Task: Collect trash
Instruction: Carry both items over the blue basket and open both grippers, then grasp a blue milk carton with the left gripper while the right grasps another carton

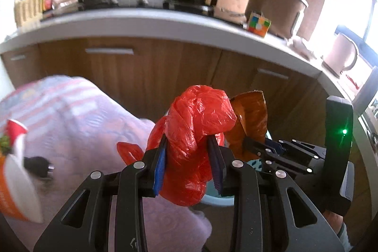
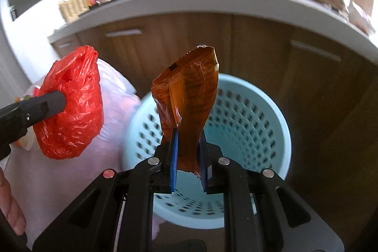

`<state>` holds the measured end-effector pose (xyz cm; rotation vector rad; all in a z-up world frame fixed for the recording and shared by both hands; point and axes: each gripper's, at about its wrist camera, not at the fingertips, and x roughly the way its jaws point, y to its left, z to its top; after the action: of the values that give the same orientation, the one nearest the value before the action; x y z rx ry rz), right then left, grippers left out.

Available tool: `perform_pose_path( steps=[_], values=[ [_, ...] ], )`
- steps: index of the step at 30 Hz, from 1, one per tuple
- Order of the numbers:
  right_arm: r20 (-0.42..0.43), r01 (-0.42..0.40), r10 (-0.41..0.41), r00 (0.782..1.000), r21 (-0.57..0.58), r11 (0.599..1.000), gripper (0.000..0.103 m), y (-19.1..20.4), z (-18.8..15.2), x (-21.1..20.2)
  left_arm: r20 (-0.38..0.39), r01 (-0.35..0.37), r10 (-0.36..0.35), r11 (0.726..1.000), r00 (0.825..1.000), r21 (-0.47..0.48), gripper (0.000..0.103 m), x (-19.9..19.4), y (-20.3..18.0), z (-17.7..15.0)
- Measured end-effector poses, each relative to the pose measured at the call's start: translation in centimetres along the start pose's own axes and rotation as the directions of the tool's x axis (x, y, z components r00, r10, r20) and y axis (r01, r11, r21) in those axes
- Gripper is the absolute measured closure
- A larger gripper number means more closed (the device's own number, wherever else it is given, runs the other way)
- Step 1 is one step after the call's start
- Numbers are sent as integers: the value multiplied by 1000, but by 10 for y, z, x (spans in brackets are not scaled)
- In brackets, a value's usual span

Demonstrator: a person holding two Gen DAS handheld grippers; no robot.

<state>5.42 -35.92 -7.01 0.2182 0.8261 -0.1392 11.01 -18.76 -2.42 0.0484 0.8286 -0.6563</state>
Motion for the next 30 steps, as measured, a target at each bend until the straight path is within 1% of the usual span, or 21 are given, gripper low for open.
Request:
perform_pose_path(
  steps=[1,3,8,9,10,11,12,13,14,16,18,24,26,30],
  values=[
    [-20,11,-11,1000,10,1000,90,-6,-2,5,-22,17,-17,1000,1000,-20,71,10,0,-2],
    [-53,15,-13,999,28,1000,90,-13,-5,13,-43,35,-37,999,998,-37,70,21,-1,-4],
    [-88,32,-29,996,44,999,88,-19,-10,21,-60,37,-38,999,997,-27,66,33,-4,-7],
    [-95,36,-31,995,46,998,88,-20,-12,22,-63,39,-41,999,997,-28,62,35,-4,-6],
    [-102,37,-32,994,49,998,87,-21,-12,25,-65,37,-40,999,997,-34,54,36,-3,-7],
    [-110,36,-30,993,54,998,84,-23,-13,26,-67,36,-39,999,997,-41,49,38,-1,-7],
    [-118,33,-26,993,61,998,77,-24,-15,26,-67,37,-40,998,997,-44,43,37,0,-7],
    [-121,33,-25,992,66,997,66,-25,-13,28,-66,36,-39,998,997,-44,41,36,1,-8],
    [-121,41,-32,992,69,997,58,-25,-13,28,-64,30,-33,999,997,-41,41,33,4,-9],
    [-102,68,-61,993,70,995,58,-26,-14,22,-49,14,-16,999,999,-36,35,23,7,-12],
    [-92,59,-52,994,75,995,58,-23,-10,19,-28,6,-7,999,1000,-47,31,12,13,-14],
    [-25,40,-39,999,47,998,58,-2,-1,-3,43,-7,11,996,999,-92,31,-29,34,-20],
    [5,10,-10,1000,26,1000,58,13,3,-13,69,-15,23,994,997,-109,31,-46,40,-22],
    [60,-33,35,998,-28,999,58,48,15,-31,126,-56,75,987,989,-148,31,-86,60,-30]
  ],
)
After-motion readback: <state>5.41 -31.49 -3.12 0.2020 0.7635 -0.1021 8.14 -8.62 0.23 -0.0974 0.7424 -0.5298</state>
